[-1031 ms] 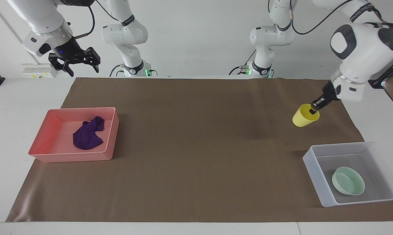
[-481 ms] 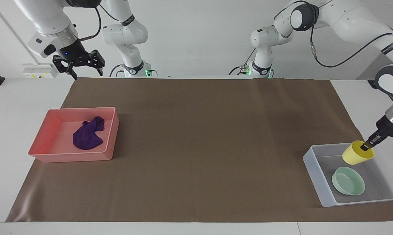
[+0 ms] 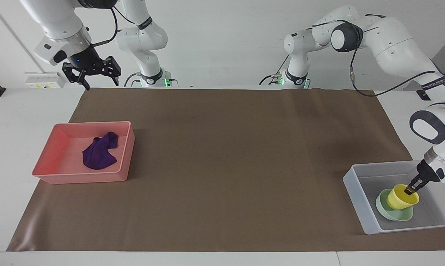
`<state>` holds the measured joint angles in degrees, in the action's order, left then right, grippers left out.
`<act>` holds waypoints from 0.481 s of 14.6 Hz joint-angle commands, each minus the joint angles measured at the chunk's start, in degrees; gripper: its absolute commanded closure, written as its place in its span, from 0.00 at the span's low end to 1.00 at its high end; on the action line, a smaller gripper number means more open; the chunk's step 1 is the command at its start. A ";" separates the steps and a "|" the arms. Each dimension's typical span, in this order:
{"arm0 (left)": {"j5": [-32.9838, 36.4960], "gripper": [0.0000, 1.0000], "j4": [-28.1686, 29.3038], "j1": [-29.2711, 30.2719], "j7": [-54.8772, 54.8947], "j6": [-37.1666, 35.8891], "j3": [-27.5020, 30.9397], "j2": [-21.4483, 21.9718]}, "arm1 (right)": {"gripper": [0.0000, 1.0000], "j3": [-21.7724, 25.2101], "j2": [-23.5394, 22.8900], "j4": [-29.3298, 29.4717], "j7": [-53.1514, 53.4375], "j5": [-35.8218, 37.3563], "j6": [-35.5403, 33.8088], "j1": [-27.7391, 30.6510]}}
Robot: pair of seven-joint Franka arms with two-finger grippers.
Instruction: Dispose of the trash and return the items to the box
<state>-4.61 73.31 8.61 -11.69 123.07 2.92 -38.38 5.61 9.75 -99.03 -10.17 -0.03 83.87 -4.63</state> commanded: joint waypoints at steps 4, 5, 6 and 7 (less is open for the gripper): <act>8.13 0.00 4.53 -3.08 0.70 -12.04 -0.19 10.56 | 0.01 0.80 0.80 -1.07 1.82 -0.15 0.68 -1.17; 8.13 0.00 11.35 -3.25 0.88 -14.16 -0.28 16.79 | 0.01 0.80 0.80 -1.07 1.82 -0.15 0.68 -1.08; 8.13 0.00 20.46 -3.95 1.75 -13.66 -0.45 24.07 | 0.01 0.80 0.80 -1.16 1.82 -0.15 0.68 -0.99; 8.13 0.00 28.21 -5.44 2.02 -12.26 -0.46 30.23 | 0.01 0.80 0.80 -1.16 1.82 -0.15 0.68 -1.08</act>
<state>2.33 80.76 5.03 -10.72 108.95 2.37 -24.61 5.86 9.76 -99.09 -9.53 -0.03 83.87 -5.07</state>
